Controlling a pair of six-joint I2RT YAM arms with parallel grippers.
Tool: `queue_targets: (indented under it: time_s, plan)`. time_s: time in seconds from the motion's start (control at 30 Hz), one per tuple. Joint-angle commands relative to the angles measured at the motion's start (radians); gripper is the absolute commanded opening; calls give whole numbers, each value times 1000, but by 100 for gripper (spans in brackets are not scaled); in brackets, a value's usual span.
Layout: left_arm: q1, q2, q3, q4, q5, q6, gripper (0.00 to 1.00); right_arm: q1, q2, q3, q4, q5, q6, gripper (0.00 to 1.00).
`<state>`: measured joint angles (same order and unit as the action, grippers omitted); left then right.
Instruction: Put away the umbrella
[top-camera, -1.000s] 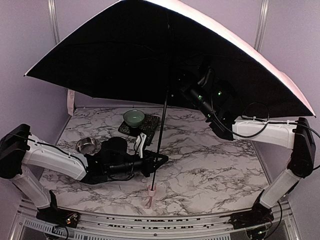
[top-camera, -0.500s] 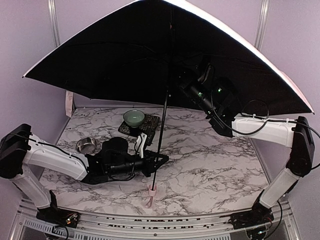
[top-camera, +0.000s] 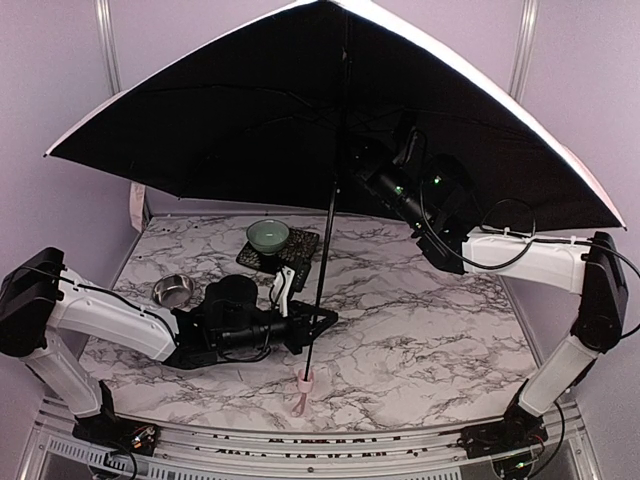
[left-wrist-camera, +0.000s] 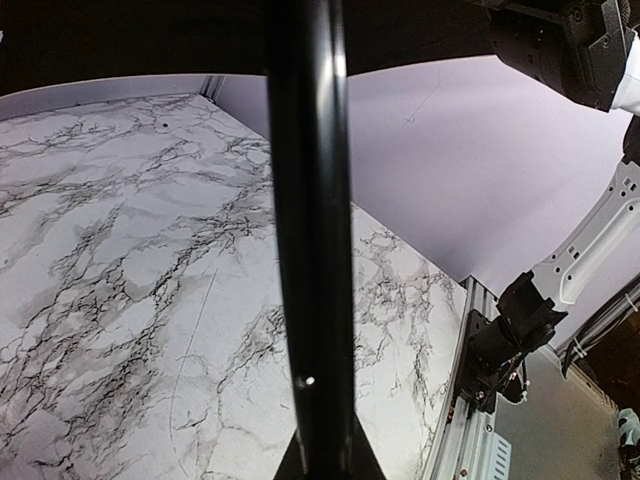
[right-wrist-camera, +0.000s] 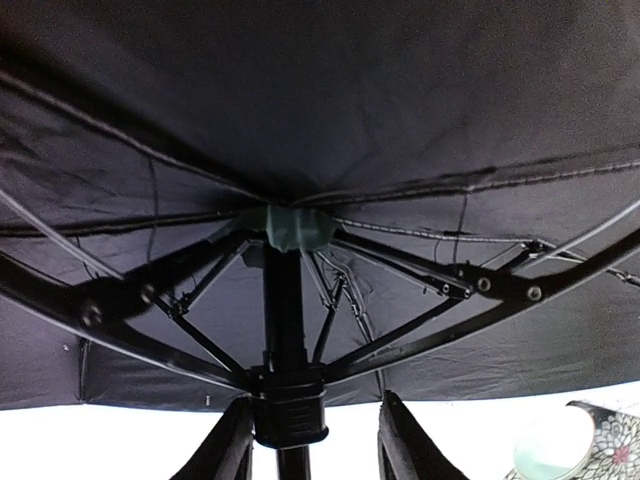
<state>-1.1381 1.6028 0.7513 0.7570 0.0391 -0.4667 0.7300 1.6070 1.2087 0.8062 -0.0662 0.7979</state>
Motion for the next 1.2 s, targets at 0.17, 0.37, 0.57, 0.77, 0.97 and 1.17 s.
queue_targets:
  time_s: [0.17, 0.37, 0.57, 0.77, 0.97, 1.17]
  plan:
    - [-12, -7, 52, 110, 8, 63, 0, -11, 9, 19, -5, -14, 0, 28]
    - [-12, -12, 44, 110, 16, 67, 0, -18, -7, 2, 14, -1, -13, 3]
    - [-12, -10, 43, 110, 28, 68, 0, -26, -25, -21, 30, -1, -29, 0]
    - [-13, -11, 46, 111, 39, 73, 0, -32, -33, -30, 41, -4, -30, 19]
    - [-14, -15, 46, 113, 55, 80, 0, -40, -42, -42, 48, 3, -38, 26]
    - [-14, -15, 48, 121, 71, 83, 0, -45, -42, -45, 59, -12, -40, 25]
